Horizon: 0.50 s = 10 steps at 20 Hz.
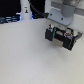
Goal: Open the kcup holder, insert the kcup into the holder, and close the kcup holder
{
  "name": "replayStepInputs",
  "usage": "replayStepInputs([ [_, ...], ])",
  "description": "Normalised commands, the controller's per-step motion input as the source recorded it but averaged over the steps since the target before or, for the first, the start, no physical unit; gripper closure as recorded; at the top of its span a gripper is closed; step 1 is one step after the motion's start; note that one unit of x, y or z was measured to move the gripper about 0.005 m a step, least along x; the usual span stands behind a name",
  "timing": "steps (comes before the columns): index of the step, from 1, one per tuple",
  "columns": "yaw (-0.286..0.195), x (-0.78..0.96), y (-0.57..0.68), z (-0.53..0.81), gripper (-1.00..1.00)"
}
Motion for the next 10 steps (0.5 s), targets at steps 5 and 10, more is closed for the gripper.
replayStepInputs([
  [5, 0.253, -0.06, 0.16, -0.24, -1.00],
  [10, 0.214, -0.26, 0.24, -0.19, -1.00],
])
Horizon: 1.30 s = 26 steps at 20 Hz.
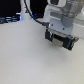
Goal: Open the kcup holder, insert the kcup into the holder, and close the kcup holder
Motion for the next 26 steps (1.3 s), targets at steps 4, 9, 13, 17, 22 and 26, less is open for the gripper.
replayStepInputs([
  [4, 0.158, -0.43, 0.33, -0.13, -1.00],
  [9, 0.123, -0.47, 0.38, -0.06, -1.00],
  [13, 0.079, -0.51, 0.48, 0.01, -1.00],
  [17, 0.058, -0.58, 0.54, 0.01, -1.00],
  [22, 0.050, -0.59, 0.60, 0.01, -1.00],
  [26, 0.043, -0.61, 0.65, 0.01, -1.00],
])
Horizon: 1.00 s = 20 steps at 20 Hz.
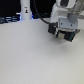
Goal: Open the kcup holder, insert the kcup into the holder, and close the kcup holder
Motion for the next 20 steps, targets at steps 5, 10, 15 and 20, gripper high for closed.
replayStepInputs([
  [5, 0.025, -0.72, 0.65, 0.00, -1.00],
  [10, 0.019, -0.87, 0.57, -0.01, -1.00],
  [15, 0.011, -0.93, 0.57, -0.08, -1.00],
  [20, 0.002, -0.95, 0.58, -0.05, -1.00],
])
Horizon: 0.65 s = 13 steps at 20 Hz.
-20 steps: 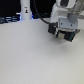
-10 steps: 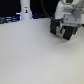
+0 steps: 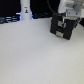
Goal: Open the kcup holder, insert the kcup into the holder, and close the kcup holder
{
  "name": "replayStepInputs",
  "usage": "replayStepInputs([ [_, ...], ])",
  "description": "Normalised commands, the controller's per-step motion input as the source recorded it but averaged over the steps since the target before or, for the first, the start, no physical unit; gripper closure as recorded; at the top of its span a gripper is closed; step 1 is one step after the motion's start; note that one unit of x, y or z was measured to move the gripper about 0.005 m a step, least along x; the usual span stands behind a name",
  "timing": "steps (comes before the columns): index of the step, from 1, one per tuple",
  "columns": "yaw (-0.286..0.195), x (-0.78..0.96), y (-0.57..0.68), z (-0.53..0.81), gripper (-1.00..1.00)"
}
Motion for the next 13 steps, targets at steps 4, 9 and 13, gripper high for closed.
replayStepInputs([
  [4, 0.001, -0.64, 0.48, 0.21, -1.00],
  [9, -0.023, 0.07, 0.07, 0.42, -1.00],
  [13, 0.003, 0.03, 0.00, 0.02, -1.00],
])
